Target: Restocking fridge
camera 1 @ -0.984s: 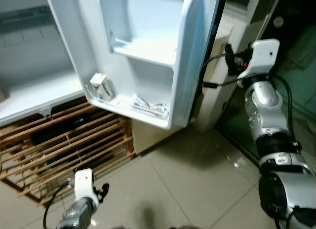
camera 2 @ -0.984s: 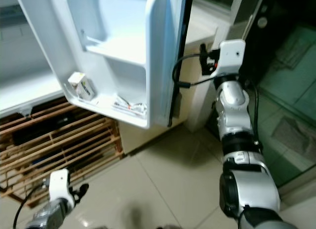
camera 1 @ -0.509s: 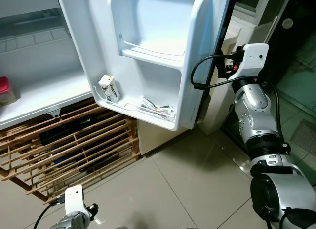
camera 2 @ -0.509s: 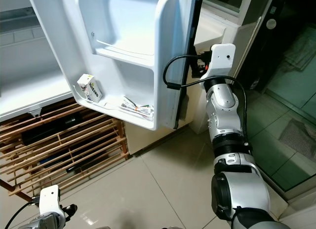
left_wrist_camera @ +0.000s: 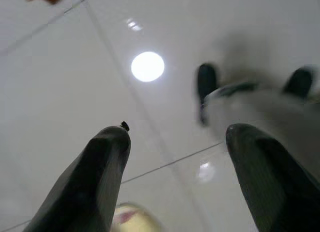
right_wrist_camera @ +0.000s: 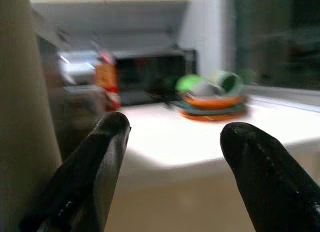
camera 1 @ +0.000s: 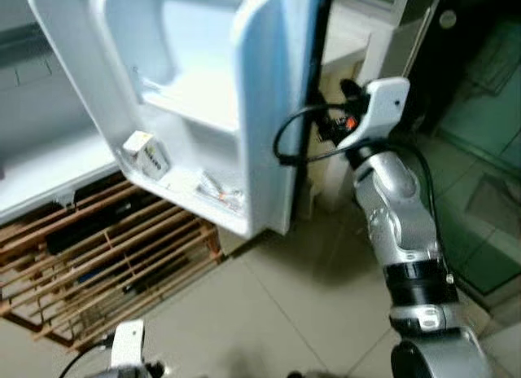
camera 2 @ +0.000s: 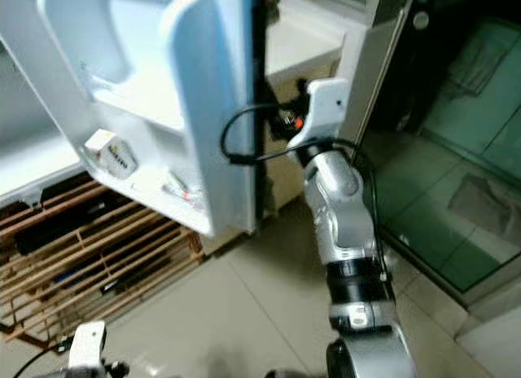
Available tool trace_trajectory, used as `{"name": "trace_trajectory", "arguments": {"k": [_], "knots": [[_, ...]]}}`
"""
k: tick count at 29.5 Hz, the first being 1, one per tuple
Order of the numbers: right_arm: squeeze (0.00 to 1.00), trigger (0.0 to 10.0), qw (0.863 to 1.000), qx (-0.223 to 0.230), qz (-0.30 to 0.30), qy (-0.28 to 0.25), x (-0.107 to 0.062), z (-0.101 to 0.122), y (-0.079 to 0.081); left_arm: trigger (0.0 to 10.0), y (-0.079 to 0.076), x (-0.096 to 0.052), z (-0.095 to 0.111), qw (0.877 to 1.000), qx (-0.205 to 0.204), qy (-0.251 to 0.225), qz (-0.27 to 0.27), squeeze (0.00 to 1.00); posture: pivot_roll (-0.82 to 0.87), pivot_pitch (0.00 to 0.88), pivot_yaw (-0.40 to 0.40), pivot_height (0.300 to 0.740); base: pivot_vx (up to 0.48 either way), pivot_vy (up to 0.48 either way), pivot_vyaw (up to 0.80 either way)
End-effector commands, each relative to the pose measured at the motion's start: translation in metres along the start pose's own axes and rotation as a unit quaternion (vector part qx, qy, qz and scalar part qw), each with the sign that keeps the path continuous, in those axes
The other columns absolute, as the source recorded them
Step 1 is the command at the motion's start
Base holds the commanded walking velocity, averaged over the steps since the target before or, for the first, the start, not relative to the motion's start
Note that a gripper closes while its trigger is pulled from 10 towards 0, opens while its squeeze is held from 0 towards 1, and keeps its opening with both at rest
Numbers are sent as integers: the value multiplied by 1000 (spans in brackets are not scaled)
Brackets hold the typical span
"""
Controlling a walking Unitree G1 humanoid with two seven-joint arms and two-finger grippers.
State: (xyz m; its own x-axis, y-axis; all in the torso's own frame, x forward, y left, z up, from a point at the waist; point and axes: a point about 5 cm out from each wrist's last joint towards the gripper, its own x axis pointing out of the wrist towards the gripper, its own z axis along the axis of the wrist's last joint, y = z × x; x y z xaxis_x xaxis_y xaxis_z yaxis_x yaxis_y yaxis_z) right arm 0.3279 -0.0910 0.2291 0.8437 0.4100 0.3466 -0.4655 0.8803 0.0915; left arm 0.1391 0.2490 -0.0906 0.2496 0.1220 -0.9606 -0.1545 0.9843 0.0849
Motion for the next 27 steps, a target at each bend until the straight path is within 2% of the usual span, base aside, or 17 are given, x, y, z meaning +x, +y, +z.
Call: {"name": "trace_trajectory", "arguments": {"k": [1,2,3,4,5,7,9,11,14,15,16,18,20,22,24,27], "knots": [[0,10000,999,28,43,-11,-1,11,16,10000,9,-1,-6,999,32,15,13,0,-193,0,85,740,0,0,0],[0,10000,997,41,61,-13,-3,14,21,10000,11,-1,-7,999,46,20,15,0,-193,0,85,740,0,0,0],[0,10000,992,83,96,-17,-8,22,31,10000,13,-1,-9,997,66,26,17,0,-201,0,93,740,0,0,0],[0,10000,992,83,96,-17,-8,22,31,10000,13,-1,-9,997,66,26,17,0,-201,0,93,740,0,0,0],[0,10000,981,147,125,-33,-14,34,38,10000,15,-2,-11,996,84,33,15,0,-205,0,96,740,0,0,0],[0,10000,959,223,169,-47,-25,49,46,10000,17,-2,-14,993,108,42,14,0,-209,0,100,740,0,0,0],[0,10000,959,223,169,-47,-25,49,46,10000,17,-2,-14,993,108,42,14,0,-209,0,100,740,0,0,0],[0,10000,958,252,129,-32,-31,39,29,10000,14,-2,-11,992,121,38,9,0,-201,0,100,740,0,0,0],[0,10000,962,260,83,-10,-37,28,11,10000,10,-2,-3,992,120,24,7,0,-197,0,99,740,0,0,0],[0,10000,966,250,60,6,-39,22,4,10000,8,-2,1,993,118,17,2,0,-197,0,99,740,0,0,0],[0,10000,966,250,60,6,-39,22,4,10000,8,-2,1,993,118,17,2,0,-197,0,99,740,0,0,0],[0,10000,971,236,39,24,-41,18,-1,10000,6,-2,3,993,116,12,1,0,-197,0,99,740,0,0,0],[0,10000,978,203,-12,51,-43,7,-15,10000,5,-2,8,994,106,2,1,0,-189,0,97,740,0,0,0],[0,10000,978,187,-57,70,-46,-3,-28,10000,2,-2,15,996,84,-19,2,0,-189,0,96,740,0,0,0],[0,10000,978,187,-60,72,-47,-4,-30,10000,2,-2,17,996,81,-23,4,0,-185,0,93,740,0,0,0],[0,10000,977,188,-64,80,-48,-7,-31,10000,1,-3,22,998,47,-42,2,0,-187,0,91,740,0,0,0]]}}
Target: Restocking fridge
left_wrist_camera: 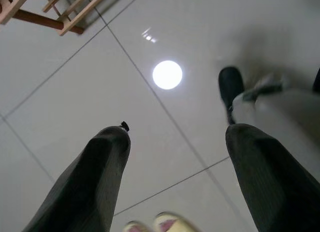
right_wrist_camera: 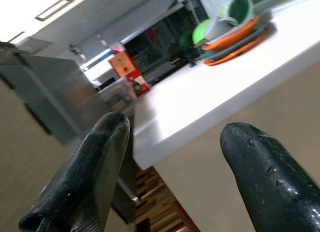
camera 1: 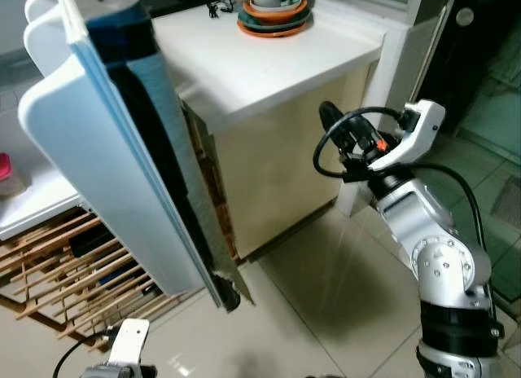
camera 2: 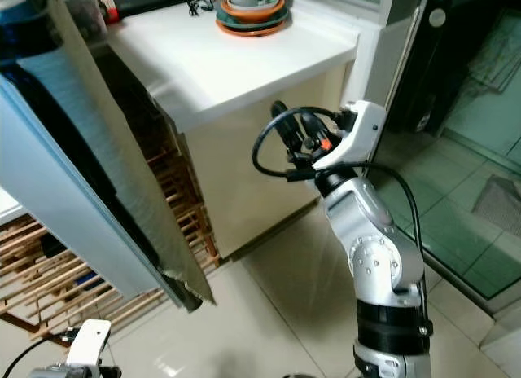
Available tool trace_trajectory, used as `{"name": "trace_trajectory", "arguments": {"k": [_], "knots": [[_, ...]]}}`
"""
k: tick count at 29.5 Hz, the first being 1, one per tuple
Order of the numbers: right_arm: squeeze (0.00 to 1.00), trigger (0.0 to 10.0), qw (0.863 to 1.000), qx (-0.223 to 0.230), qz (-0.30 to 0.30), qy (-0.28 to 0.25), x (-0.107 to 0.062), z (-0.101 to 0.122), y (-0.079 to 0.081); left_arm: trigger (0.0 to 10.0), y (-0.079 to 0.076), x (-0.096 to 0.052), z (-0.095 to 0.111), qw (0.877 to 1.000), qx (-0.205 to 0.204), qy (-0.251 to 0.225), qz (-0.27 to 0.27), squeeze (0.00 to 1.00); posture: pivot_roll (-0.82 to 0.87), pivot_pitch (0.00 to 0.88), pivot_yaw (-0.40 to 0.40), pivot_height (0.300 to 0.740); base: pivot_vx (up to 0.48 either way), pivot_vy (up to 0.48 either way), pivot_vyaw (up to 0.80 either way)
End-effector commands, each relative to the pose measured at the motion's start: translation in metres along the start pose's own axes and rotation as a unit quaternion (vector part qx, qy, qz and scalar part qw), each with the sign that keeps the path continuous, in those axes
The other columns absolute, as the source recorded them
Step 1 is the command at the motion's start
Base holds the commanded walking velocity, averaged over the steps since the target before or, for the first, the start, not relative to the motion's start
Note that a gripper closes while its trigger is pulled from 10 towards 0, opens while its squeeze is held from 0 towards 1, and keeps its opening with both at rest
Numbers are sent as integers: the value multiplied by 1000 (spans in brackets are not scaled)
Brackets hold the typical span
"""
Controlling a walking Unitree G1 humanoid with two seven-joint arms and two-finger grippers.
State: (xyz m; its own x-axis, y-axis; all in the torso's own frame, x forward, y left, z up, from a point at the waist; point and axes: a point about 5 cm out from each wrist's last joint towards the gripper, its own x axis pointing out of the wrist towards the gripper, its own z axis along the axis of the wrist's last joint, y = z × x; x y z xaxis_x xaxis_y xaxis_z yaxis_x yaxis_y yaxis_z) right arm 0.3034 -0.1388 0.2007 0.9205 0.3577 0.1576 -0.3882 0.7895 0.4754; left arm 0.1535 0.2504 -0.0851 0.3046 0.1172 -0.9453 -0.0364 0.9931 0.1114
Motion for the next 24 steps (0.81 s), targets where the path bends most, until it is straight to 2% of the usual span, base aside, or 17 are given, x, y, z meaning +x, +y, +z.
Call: {"name": "trace_trajectory", "arguments": {"k": [1,9,14,17,18,21,24], "knots": [[0,10000,1000,-4,1,2,1,0,2,10000,2,-1,8,1000,-22,-17,8,0,-187,0,91,740,0,0,0],[0,10000,999,-30,0,12,3,-6,0,10000,0,0,7,999,-40,-22,4,0,-185,0,83,740,0,-403,0],[0,10000,999,-37,1,17,4,-6,-1,10000,0,0,8,999,-37,-27,12,0,-185,0,78,740,0,0,0],[0,10000,999,-41,-9,13,4,-6,-6,10000,0,0,10,997,-62,-45,15,0,-185,0,75,740,0,0,0],[0,10000,998,-56,-16,17,5,-7,-8,10000,0,0,11,997,-62,-47,16,0,-185,0,75,740,0,0,0],[0,10000,996,-79,-24,32,8,-13,-10,10000,-1,0,11,996,-65,-49,17,0,-182,0,74,740,0,0,669],[0,10000,996,-81,-3,34,9,-16,-5,10000,0,0,10,995,-85,-52,21,0,-178,0,75,740,0,0,658]]}}
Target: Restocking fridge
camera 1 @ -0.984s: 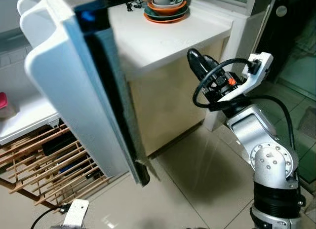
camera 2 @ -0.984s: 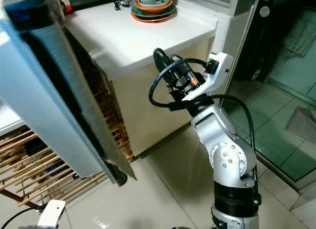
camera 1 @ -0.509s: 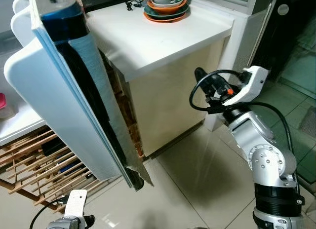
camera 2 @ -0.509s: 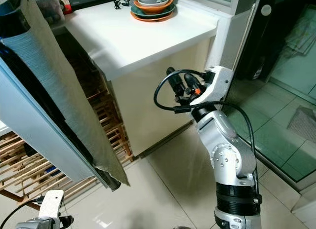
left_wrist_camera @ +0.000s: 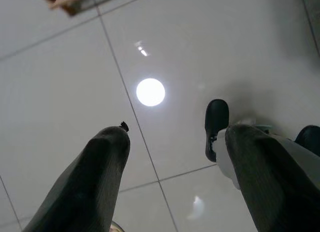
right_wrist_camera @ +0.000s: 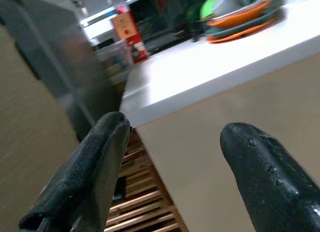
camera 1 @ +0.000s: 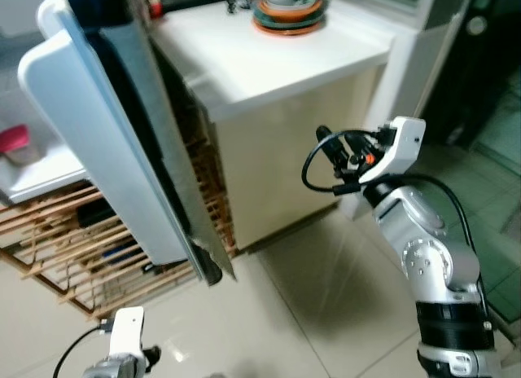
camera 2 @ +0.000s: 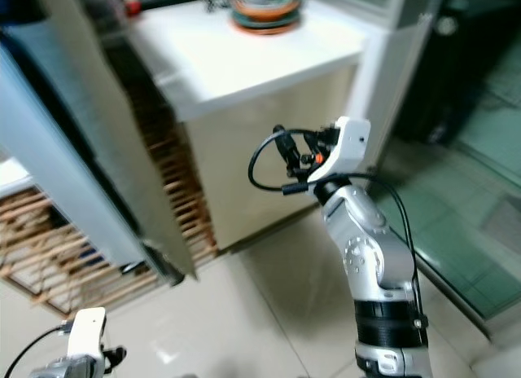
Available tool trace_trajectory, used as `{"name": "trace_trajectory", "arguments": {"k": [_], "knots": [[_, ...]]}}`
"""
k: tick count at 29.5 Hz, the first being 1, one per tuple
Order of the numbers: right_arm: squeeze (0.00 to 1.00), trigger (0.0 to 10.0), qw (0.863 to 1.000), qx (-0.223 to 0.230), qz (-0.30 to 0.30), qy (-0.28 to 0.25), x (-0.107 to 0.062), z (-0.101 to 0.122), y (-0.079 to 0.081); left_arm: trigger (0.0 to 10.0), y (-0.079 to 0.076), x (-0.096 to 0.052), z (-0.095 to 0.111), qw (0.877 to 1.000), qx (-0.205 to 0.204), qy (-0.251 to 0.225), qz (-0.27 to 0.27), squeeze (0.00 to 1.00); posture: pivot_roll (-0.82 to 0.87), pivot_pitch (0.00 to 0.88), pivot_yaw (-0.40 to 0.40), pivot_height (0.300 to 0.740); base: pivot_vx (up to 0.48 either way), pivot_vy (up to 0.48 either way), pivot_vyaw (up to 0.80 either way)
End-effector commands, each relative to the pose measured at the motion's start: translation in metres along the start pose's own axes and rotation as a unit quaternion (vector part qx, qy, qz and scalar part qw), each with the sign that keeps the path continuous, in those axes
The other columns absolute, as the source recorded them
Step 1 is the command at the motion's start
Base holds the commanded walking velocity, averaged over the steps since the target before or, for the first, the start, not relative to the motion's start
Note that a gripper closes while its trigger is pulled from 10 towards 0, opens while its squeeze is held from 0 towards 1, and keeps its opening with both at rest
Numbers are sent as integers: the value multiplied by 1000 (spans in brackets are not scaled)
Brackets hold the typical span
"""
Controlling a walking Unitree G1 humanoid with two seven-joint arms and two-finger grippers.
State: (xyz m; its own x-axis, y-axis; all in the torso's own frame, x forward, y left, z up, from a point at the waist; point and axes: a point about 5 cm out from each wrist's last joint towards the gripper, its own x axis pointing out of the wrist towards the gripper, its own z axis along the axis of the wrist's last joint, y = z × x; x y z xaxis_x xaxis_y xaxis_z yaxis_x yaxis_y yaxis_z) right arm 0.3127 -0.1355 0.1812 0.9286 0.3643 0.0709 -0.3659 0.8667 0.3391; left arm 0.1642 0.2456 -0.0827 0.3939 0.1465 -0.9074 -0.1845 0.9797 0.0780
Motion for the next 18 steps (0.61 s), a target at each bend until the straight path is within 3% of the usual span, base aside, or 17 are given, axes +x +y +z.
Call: {"name": "trace_trajectory", "arguments": {"k": [1,4,5,9,13,18], "knots": [[0,10000,1000,-4,16,-6,3,1,6,10000,5,0,-2,999,-35,0,17,0,-177,0,74,740,0,0,644],[0,10000,1000,6,27,2,5,-3,10,10000,6,0,-6,993,-109,6,39,0,-174,0,71,740,0,0,631],[0,10000,999,13,31,4,6,-4,11,10000,7,0,-6,992,-115,3,45,0,-174,0,71,740,0,0,625],[0,10000,998,26,62,10,9,-4,21,10000,10,-1,-5,990,-115,2,81,0,-166,0,67,740,0,0,620],[16,10000,995,16,93,18,14,-9,36,10000,9,-1,-4,990,-119,0,74,0,-159,0,68,740,0,0,613],[0,10000,995,19,101,18,3,-10,33,10000,8,0,-4,991,-118,-1,70,0,-158,0,61,740,0,0,244]]}}
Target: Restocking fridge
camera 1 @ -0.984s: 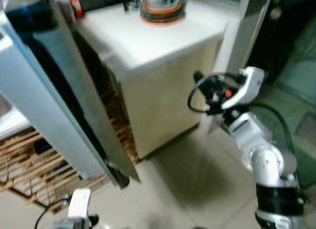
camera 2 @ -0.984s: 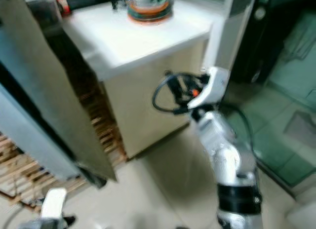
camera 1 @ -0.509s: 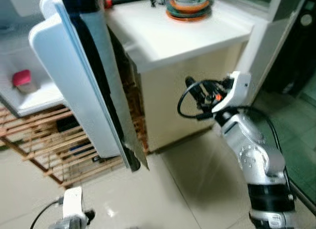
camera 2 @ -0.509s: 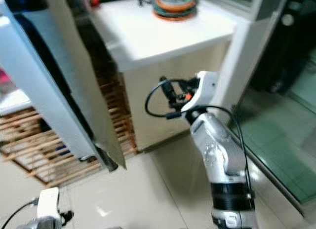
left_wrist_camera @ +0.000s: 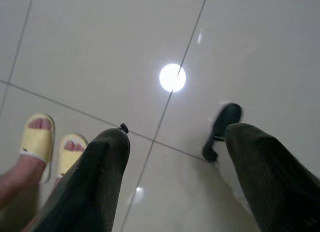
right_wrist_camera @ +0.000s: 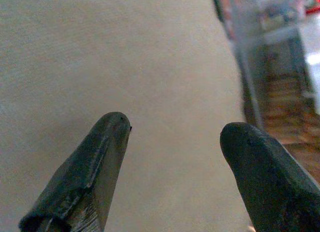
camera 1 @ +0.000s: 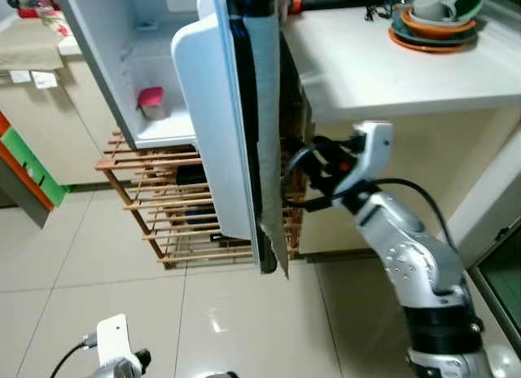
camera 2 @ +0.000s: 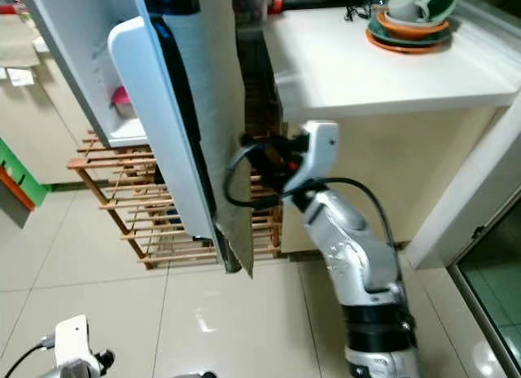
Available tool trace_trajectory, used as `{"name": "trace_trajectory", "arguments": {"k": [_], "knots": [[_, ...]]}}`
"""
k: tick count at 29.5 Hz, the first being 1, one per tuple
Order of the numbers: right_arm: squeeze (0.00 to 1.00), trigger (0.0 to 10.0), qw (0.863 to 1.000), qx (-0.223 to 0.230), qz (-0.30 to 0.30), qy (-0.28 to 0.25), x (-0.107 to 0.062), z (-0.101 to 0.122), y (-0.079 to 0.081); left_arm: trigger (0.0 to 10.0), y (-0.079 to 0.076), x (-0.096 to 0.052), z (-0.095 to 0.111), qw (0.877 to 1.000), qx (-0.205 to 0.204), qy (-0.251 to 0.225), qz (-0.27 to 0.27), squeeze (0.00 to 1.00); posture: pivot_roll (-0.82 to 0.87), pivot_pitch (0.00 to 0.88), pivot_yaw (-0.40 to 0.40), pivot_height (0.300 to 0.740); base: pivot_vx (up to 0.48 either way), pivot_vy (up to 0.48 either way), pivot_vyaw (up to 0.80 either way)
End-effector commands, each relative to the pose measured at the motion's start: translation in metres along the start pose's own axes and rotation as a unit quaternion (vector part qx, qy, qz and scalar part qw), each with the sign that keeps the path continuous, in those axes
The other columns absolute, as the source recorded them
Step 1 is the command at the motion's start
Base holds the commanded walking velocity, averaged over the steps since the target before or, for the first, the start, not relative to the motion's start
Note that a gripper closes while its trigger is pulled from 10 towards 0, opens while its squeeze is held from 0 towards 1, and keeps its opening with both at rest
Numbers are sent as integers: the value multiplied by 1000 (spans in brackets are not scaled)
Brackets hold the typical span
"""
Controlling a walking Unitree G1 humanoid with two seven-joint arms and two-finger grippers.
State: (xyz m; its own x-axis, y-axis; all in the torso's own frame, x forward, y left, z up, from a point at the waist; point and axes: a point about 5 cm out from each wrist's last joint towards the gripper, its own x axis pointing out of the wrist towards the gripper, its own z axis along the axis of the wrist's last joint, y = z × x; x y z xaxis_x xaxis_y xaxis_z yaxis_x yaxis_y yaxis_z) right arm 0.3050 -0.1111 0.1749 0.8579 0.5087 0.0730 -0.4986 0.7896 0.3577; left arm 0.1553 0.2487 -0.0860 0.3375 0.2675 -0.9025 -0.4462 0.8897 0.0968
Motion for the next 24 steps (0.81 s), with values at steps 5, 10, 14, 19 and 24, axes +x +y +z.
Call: {"name": "trace_trajectory", "arguments": {"k": [5,10,14,19,24], "knots": [[0,10000,985,-39,166,-29,33,10,78,10000,0,0,7,1000,16,-12,-9,0,-179,0,67,740,0,0,0],[0,10000,954,60,292,-27,18,28,95,10000,-3,0,8,1000,2,-20,-24,0,-154,0,51,740,0,0,0],[0,10000,974,37,222,-13,18,20,68,10000,-4,0,10,999,19,-27,-37,0,-150,0,52,740,0,0,0],[0,10000,998,20,60,-21,23,15,24,10000,-5,-1,14,996,62,-43,-43,0,-150,0,54,740,0,0,0],[0,10000,995,-47,-85,-3,0,1,-20,10000,-15,-4,31,974,178,-111,-90,0,-142,0,45,740,0,0,0]]}}
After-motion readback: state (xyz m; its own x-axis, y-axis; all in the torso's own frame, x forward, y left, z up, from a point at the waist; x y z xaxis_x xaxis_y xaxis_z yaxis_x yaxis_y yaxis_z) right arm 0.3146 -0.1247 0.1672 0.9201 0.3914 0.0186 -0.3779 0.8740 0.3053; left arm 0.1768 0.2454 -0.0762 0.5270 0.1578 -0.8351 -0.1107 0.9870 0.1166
